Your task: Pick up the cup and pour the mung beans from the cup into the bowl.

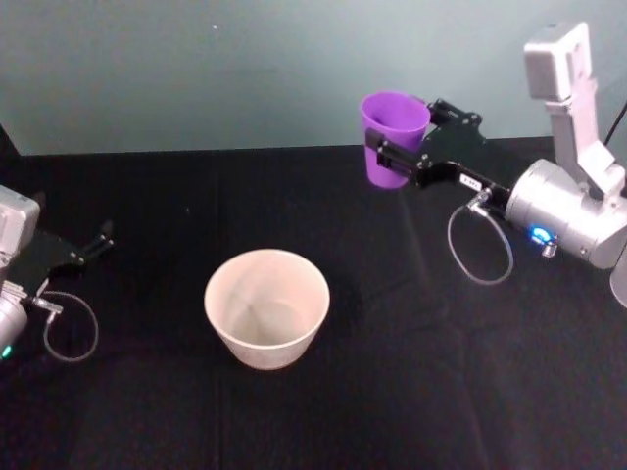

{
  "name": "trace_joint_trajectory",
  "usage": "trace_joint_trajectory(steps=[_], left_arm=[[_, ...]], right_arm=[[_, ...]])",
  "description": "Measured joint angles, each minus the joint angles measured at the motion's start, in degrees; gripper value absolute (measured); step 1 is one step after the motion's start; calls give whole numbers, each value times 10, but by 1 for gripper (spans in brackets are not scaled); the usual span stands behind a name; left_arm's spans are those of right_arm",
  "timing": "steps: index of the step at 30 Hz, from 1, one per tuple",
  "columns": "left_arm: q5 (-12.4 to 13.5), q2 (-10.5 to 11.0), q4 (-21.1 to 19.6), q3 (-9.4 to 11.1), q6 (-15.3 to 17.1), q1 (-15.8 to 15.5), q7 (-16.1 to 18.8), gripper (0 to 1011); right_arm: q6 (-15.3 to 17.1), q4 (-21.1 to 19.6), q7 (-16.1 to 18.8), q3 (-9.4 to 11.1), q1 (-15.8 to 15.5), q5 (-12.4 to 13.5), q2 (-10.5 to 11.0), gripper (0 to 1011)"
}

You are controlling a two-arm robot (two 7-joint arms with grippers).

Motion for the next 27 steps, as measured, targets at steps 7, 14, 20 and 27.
trace_joint_trajectory(steps=[7,14,20,27], left_arm=[[0,0,0,0,0,0,0,1012],[0,0,0,0,0,0,0,1011],[0,0,0,0,0,0,0,1012],[0,0,0,0,0,0,0,1011]], right_arm=[[3,-7,-3,0,2,2,3,722],[3,-7,-4,1,2,2,3,722],[4,-7,-3,1,2,2,3,722],[4,-7,-3,1,1,2,3,722]])
